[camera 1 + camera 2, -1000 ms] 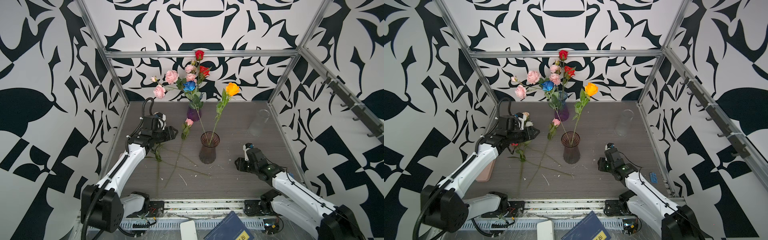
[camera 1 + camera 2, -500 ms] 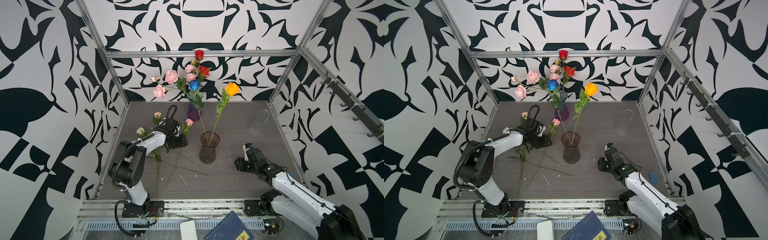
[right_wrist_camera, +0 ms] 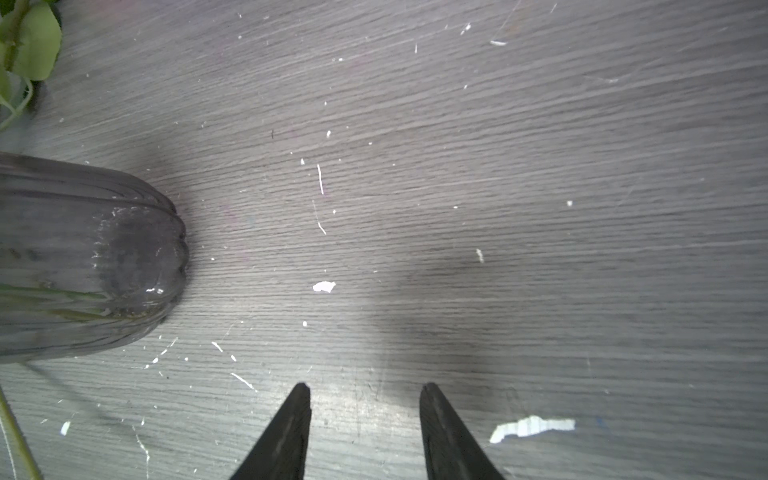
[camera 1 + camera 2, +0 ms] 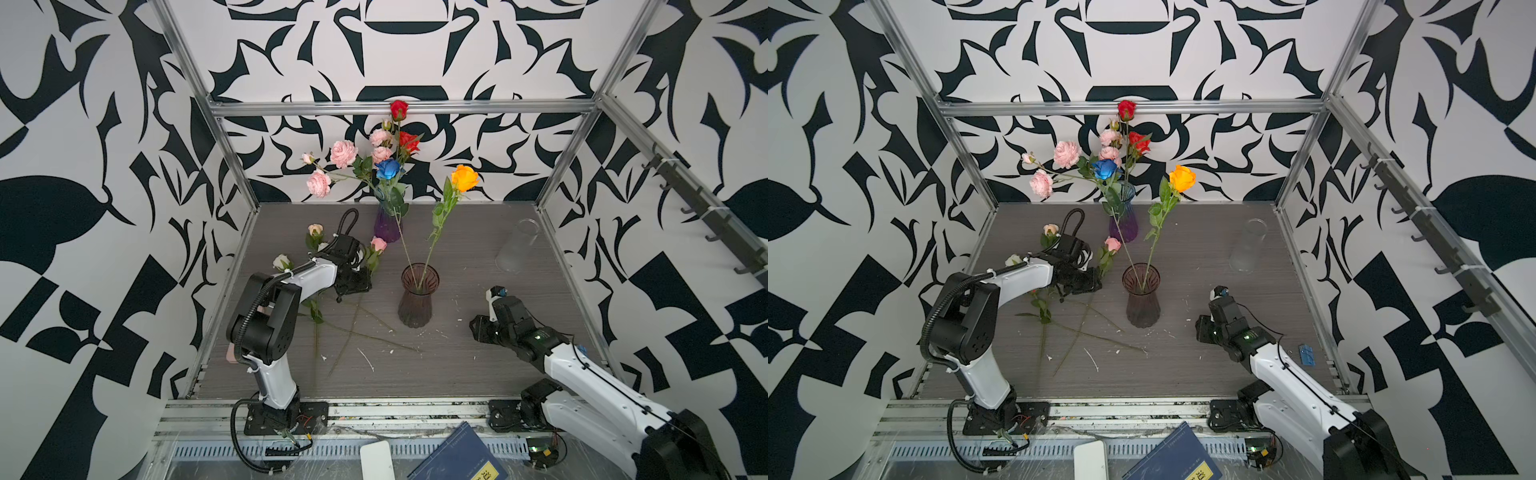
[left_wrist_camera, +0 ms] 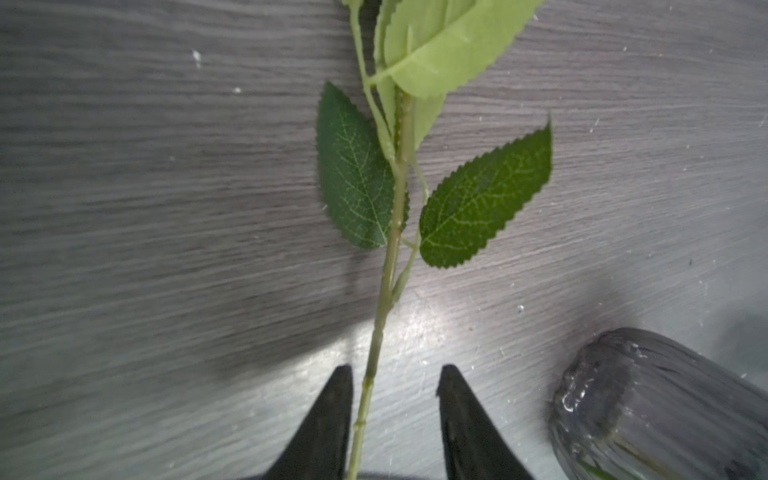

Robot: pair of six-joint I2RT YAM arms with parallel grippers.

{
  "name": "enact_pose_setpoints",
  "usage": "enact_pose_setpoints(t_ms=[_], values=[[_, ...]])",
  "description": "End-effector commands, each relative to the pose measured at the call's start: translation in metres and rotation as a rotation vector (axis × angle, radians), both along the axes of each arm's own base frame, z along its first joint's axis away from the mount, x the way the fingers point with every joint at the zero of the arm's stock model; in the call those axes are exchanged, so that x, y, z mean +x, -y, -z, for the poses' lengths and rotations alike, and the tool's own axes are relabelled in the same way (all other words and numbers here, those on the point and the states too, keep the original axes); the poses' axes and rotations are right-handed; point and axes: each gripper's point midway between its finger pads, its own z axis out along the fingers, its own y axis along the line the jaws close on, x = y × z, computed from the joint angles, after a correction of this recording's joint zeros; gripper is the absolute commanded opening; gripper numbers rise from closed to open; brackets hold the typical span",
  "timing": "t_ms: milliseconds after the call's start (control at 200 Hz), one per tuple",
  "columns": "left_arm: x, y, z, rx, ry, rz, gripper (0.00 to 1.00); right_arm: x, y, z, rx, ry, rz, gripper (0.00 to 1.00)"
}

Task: Arrange the flowers into the vase
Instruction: 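Release the blue rose and lower the left gripper to the pink rose stem, then grasp the pink rose stem with the left gripper and lift it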

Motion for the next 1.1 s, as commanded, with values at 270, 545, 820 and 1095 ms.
enact_pose_setpoints(t_ms=[270, 545, 820, 1095], values=[[0.007, 0.010, 0.009, -0.013, -0.027, 0.023, 0.18, 0.006, -0.001, -0.007, -0.007, 0.026, -0.003, 0.47], [0.009, 0.003, -0.011, -0.082, 0.005, -0.009, 0.00, 0.006, -0.001, -0.006, -0.009, 0.022, -0.003, 0.47], [0.014, -0.049, -0.083, -0.230, 0.160, -0.213, 0.00, 0.006, -0.001, -0.006, -0.010, 0.022, -0.002, 0.47], [0.001, -0.135, -0.214, -0.422, 0.545, -0.515, 0.00, 0.006, -0.001, -0.008, -0.010, 0.031, -0.002, 0.47]])
